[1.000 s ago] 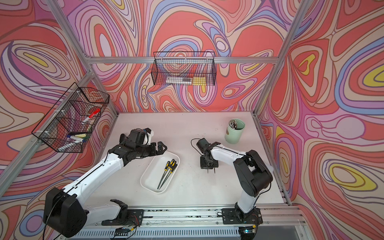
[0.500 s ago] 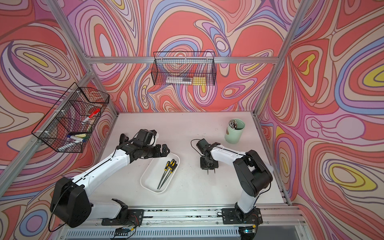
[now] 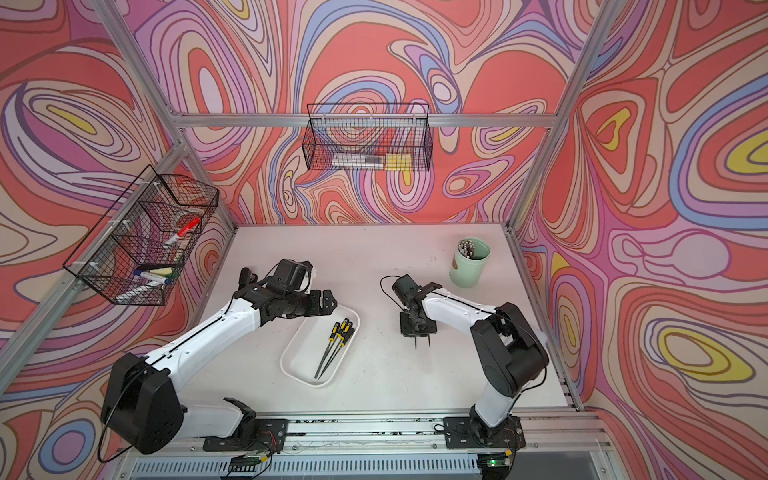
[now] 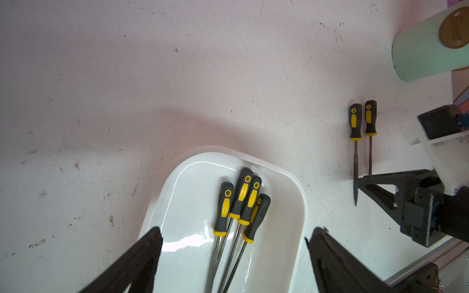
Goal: Take the file tool out of the storage box
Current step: Place the file tool at the center of the board, then pick up the file tool from the storage box.
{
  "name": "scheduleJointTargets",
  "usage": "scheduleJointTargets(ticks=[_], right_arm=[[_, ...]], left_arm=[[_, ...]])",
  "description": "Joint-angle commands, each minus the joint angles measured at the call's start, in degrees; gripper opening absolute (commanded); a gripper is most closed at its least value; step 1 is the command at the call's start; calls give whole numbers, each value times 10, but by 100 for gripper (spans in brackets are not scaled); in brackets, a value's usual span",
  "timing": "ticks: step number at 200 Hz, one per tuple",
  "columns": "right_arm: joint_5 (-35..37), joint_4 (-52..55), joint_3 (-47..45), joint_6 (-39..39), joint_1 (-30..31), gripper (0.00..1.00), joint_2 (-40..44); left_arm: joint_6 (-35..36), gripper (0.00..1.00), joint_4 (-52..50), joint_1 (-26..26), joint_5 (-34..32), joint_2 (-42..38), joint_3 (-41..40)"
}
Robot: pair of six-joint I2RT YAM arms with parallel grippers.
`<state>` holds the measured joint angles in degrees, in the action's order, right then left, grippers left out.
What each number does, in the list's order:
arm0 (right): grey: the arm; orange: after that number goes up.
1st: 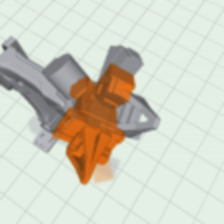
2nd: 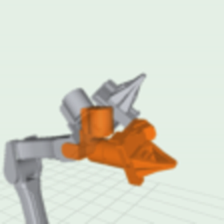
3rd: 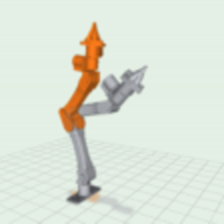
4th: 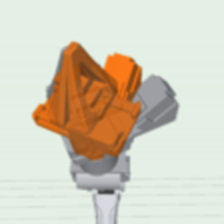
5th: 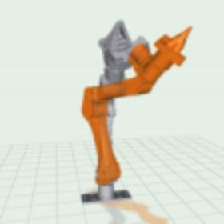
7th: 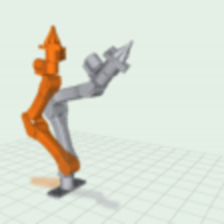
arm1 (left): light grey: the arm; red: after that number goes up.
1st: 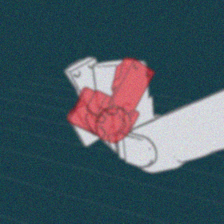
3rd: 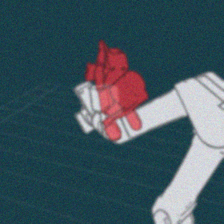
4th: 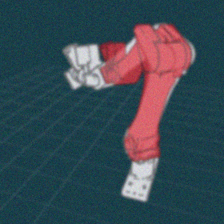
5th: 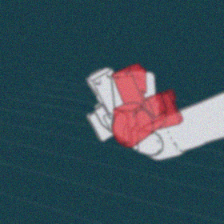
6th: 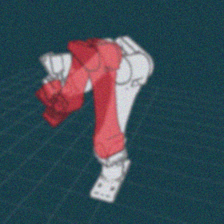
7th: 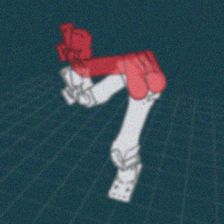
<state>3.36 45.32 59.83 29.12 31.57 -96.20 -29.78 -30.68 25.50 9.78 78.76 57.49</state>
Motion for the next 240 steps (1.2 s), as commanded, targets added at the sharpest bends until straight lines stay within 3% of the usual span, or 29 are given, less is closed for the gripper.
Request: scheduleJointTargets(ticks=[1,45,75,117,191,240], right_arm=[[15,18,18,-8,3,15,24],[-4,8,28,-25,6,21,51],[-44,-37,23,-51,12,33,79],[-83,-81,14,-68,13,41,113],[-94,-98,2,-81,13,38,124],[-97,-109,-2,-82,13,37,128]], left_arm=[[9,92,-12,8,-12,20,15],[13,89,-18,28,-37,54,27],[20,83,-38,49,-55,94,47],[19,79,-43,70,-78,140,63],[19,56,-114,89,-112,190,104],[23,51,-125,98,-102,207,104]])
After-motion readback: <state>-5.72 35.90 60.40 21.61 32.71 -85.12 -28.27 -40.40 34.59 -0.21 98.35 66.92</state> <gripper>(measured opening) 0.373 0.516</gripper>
